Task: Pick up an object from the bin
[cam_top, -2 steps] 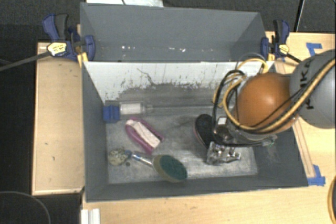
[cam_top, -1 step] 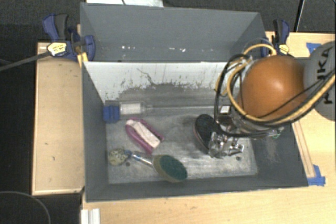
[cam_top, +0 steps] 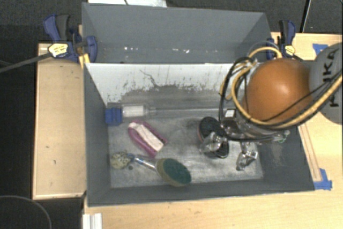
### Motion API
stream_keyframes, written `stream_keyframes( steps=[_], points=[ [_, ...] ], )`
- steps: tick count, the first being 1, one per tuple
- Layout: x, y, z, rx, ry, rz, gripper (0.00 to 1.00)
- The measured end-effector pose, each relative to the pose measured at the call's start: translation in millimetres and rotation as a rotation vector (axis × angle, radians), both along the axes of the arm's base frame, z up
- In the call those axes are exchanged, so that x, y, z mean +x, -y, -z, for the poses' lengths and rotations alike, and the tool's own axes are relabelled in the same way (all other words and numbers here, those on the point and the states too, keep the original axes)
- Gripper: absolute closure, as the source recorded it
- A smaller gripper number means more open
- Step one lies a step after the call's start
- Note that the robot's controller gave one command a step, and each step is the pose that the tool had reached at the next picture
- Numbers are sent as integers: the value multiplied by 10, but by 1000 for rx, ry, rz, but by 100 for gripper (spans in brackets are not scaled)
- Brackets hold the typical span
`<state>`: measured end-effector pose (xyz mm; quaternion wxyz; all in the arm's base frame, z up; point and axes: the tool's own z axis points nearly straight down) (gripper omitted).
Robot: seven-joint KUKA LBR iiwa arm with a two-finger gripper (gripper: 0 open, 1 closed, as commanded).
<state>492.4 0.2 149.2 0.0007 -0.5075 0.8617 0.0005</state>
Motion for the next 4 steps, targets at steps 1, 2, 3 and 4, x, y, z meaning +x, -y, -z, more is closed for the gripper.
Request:
stream_keyframes(
  steps=[1,2,3,4],
  points=[
    [475,260,337,1,4,111,0],
    [470,254,327,1,2,115,100],
    [469,256,329,1,2,115,0],
    [1016,894,782,2,9,177,0]
  ],
)
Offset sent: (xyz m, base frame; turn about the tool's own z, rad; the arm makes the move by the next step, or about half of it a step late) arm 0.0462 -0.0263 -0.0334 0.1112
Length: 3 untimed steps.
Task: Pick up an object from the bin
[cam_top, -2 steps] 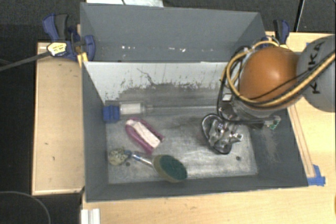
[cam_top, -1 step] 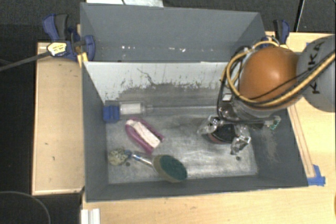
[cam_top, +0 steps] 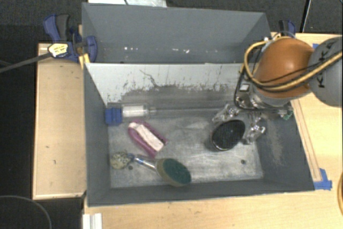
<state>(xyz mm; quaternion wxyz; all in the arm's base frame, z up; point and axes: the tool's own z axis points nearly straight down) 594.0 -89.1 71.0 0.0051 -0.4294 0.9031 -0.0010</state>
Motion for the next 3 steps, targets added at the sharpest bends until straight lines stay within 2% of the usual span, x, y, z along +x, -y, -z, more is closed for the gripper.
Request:
stream_keyframes(
  steps=[1,2,3],
  points=[
    [10,-37,-35,0,4,-2,100],
    [-155,17,-1651,-3,1,8,100],
    [-106,-200,-2375,-5,-1,-464,100]
  ],
)
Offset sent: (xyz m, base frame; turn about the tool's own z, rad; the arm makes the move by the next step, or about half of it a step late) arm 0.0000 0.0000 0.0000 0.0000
